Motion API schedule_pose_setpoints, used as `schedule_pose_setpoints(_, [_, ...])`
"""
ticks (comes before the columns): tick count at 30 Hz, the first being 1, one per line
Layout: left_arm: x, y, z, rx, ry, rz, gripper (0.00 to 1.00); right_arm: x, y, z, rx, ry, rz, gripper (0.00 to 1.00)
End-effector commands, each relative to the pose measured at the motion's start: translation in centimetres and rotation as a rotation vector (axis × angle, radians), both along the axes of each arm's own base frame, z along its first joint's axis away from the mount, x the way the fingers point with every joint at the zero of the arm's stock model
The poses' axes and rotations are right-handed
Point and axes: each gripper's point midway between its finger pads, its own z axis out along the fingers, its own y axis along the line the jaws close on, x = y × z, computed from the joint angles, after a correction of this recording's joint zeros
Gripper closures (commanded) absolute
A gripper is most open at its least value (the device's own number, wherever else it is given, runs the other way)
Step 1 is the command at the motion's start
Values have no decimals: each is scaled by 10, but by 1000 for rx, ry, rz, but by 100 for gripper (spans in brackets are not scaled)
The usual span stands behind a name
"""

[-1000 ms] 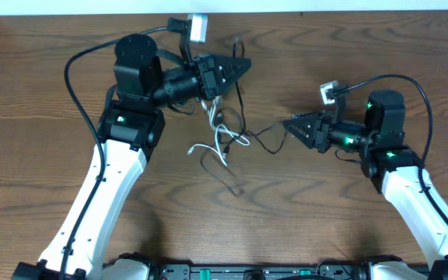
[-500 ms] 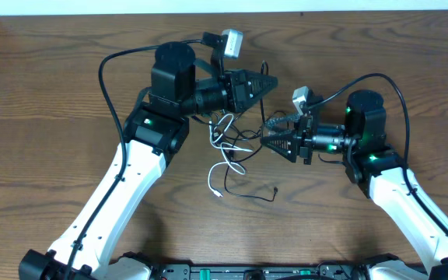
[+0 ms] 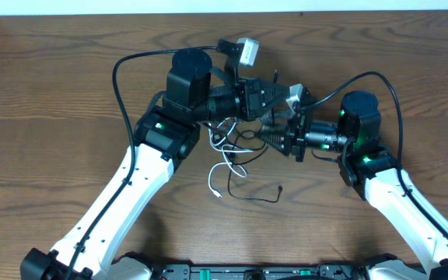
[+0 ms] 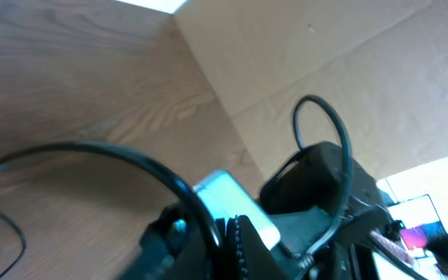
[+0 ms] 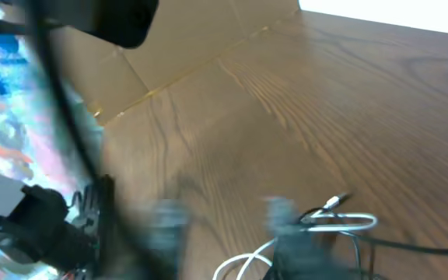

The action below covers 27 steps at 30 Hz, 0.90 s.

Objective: Untangle cables

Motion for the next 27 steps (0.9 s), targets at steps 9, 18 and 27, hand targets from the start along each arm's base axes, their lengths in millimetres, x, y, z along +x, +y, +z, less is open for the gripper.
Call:
schedule_pose_setpoints(9, [28, 45, -71, 357, 38, 273, 60, 23, -25, -48, -168, 178, -248, 99])
schedule_pose_setpoints(18, [8, 86, -158, 685, 244, 306, 58, 34, -113, -131, -539, 453, -775, 99])
schedule_pose_setpoints(27, [-6, 91, -229, 831, 439, 236, 58, 38, -116, -130, -530, 455, -808, 99])
